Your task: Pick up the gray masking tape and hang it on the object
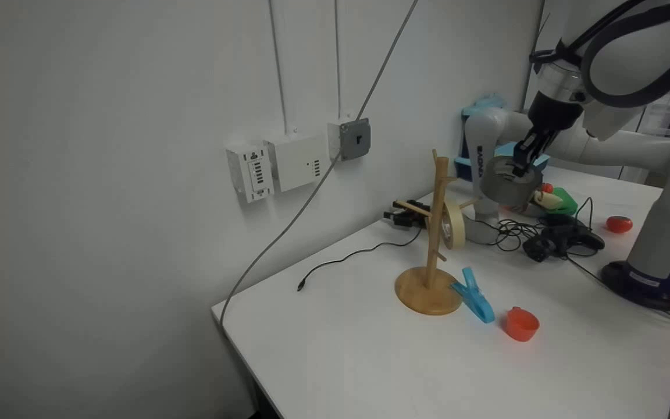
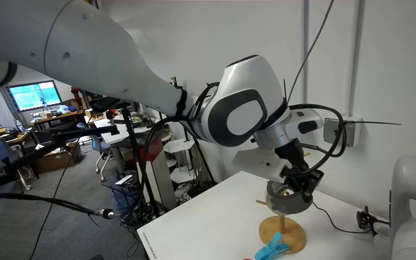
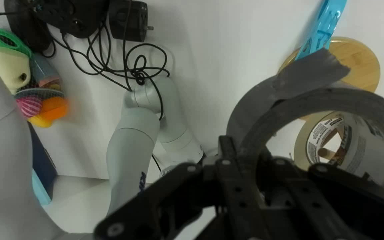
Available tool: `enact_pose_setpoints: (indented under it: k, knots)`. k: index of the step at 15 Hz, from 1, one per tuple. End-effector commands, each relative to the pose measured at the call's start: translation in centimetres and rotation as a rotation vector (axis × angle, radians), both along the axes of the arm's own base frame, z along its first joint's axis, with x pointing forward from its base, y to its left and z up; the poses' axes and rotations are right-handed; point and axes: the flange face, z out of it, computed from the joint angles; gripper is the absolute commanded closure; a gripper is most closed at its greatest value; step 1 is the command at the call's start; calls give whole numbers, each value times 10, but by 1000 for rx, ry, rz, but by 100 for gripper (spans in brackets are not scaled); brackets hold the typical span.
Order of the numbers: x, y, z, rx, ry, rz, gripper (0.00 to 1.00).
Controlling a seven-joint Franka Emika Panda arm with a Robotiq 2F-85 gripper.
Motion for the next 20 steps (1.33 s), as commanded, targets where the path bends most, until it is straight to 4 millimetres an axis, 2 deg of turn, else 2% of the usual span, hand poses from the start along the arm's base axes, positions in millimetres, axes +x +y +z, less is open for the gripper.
enact_pose_setpoints:
  k: [1, 11, 20]
  knots:
    - [11, -3, 13, 0, -36, 2, 96]
    - [15, -7, -19, 62, -37, -28, 96]
    - [22, 2, -32, 101, -44, -24, 96]
